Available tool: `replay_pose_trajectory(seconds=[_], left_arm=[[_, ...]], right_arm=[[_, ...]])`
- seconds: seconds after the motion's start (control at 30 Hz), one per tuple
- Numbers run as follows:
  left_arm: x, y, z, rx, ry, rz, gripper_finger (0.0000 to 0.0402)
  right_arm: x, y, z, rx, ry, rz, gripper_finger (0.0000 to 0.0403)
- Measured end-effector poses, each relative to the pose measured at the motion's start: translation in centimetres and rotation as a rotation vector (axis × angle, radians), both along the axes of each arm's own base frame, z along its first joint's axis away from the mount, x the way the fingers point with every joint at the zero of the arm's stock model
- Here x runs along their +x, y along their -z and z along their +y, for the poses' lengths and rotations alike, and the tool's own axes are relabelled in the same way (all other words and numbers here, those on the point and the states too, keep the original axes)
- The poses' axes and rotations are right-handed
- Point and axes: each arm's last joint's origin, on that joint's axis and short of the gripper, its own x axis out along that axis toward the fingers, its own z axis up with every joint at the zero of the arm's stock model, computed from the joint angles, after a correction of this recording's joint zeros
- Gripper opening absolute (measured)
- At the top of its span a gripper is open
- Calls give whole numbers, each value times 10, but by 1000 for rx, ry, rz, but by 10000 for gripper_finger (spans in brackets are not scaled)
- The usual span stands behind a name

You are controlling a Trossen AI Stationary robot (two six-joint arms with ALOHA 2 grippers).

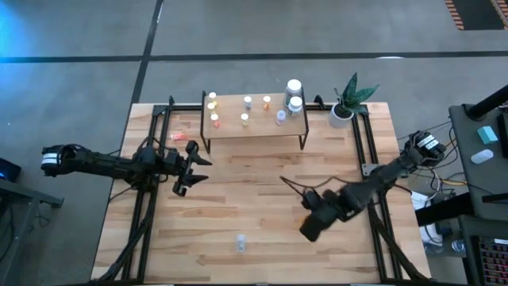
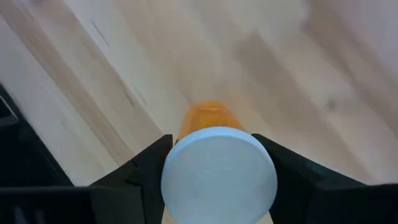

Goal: Pick and place medicine bottles onto shelf by color
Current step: Put the orange pill bottle on the shelf

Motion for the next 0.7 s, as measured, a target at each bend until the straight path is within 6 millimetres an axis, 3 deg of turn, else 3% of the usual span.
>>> replay_pose_trajectory(seconds=[0.33,0.7], left_arm=[[-5,-8,0,4,0,-55,199],[-7,-8,-1,-26,11,-45,199]], right_arm=[[50,-46,-64,-101,-55,-182,197],[80,-107,-135,-254,-95,-338,198]])
